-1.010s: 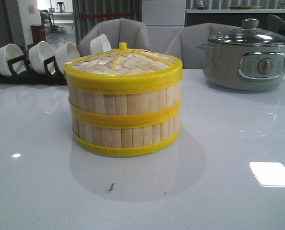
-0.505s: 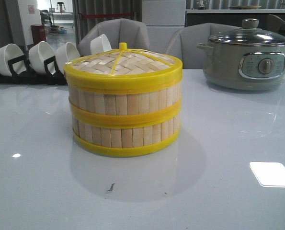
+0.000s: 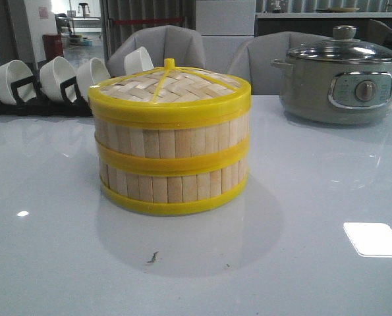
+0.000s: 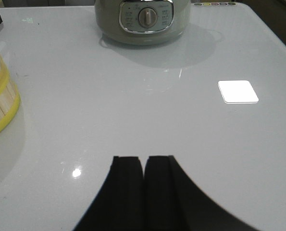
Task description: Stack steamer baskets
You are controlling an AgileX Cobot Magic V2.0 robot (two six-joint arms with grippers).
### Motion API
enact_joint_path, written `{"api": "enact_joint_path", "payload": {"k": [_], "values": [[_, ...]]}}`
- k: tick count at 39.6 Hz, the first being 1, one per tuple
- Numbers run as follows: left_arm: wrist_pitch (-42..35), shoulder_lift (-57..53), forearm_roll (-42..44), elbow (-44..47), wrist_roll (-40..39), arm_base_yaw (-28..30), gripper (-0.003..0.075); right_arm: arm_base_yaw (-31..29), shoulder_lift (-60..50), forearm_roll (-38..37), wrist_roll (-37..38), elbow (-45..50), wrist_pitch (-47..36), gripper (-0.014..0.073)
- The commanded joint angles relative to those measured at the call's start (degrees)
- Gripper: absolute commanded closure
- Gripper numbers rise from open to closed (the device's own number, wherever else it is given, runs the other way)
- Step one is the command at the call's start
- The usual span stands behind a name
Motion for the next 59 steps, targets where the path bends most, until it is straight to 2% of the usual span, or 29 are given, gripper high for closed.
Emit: {"api": "enact_joint_path", "payload": {"k": [1,23,31,37,44,48,59], "values": [[-4.6,-0.8,0.0,0.0,-0.7,0.1,0.0633,-0.5,0.5,-0.2,-0.1,-1.7,-5.1,0.0545],[-4.6,-0.8,0.0,0.0,-0.7,0.1,0.0633,-0.5,0.2,-0.6,-0.2,-1.7,-5.9,0.0545],[-4.6,-0.8,0.0,0.0,-0.7,0.1,0.0633,-0.5,-2.7,-1.4,-0.4,1.1,-14.0,0.0545],[-4.6,-0.8,0.0,0.0,-0.7,0.1,0.0633,-0.4,-7.6,-1.2,-0.4,9.4,-24.6,0.0545],[-4.6,-0.8,0.0,0.0,-0.7,0.1,0.0633,0.4,-13.7,-0.9,-0.4,16.9,-30.3,0.0545],[-4.6,-0.8,0.0,0.0,-0.7,0.1,0.0633,1.1,-15.9,-1.0,-0.4,16.9,-28.1,0.0545],[-4.6,-0.7,0.0,0.0,-0.7,0.1,0.0633,1.3,-15.8,-1.4,-0.4,16.9,-28.3,0.0545]]}}
